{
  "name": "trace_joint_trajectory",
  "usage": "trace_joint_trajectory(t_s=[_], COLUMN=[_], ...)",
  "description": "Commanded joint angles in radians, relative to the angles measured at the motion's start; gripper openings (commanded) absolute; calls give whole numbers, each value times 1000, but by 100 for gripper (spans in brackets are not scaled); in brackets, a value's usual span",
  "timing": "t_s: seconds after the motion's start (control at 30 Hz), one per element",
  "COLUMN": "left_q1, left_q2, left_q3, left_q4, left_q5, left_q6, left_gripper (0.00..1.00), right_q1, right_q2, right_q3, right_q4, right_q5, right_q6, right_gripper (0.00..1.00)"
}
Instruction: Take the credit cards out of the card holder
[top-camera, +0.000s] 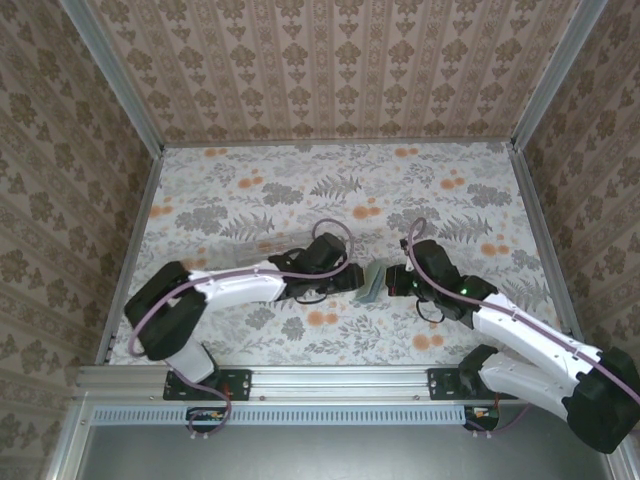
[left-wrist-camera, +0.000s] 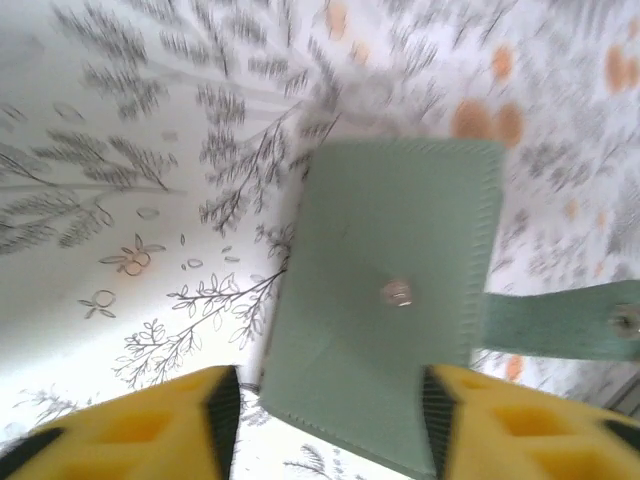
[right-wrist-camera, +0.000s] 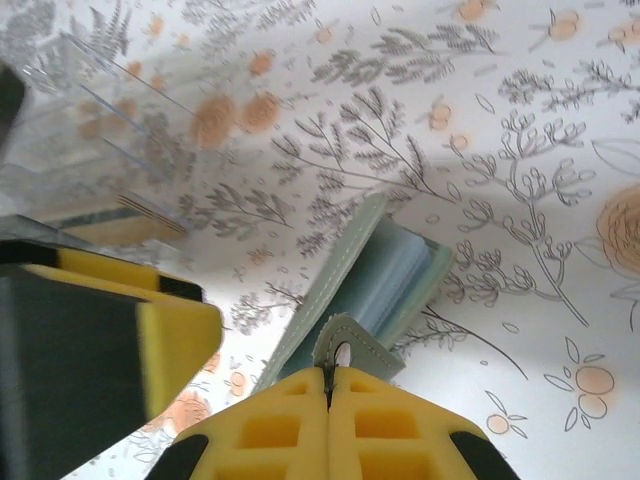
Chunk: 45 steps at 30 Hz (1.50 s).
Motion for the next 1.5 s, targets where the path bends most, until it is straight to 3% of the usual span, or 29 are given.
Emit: trace_joint_trajectory(t_s=[0.0, 0.3, 0.63, 0.73, 0.83, 0.93, 1.27, 1.4, 1.47], left_q1=[11, 15, 8, 7, 1, 1, 2, 4, 5], left_q2=[-106, -158, -86, -64, -46, -34, -24, -32, -39], left_q3=[52, 25, 25, 25, 32, 36, 51, 52, 48], left_q4=[-130, -114, -62, -44, -39, -37, -49, -60, -60], left_q5=[-115, -120, -61, -42, -30, -27, -32, -44, -45], left_q6=[111, 148, 144, 145, 148, 149, 159, 164, 165], left_gripper=[61, 59, 56, 56, 56, 56, 56, 55, 55], right_q1=[-10, -45, -121, -157, -158, -152, 34, 60, 61], right_q2=[-4, 6, -44, -31, -8, 7, 18, 82, 120], right_q3=[72, 95, 15, -17, -21, 12, 203, 242, 239], right_q4=[-39, -81, -248, -276, -268, -288, -416, -394, -349], right_q5=[-27, -32, 261, 281, 264, 245, 433, 366, 290], right_q6=[-30, -57, 30, 34, 11, -10, -24, -30, -30], right_gripper=[0, 0, 0, 16, 55, 62, 57, 51, 41])
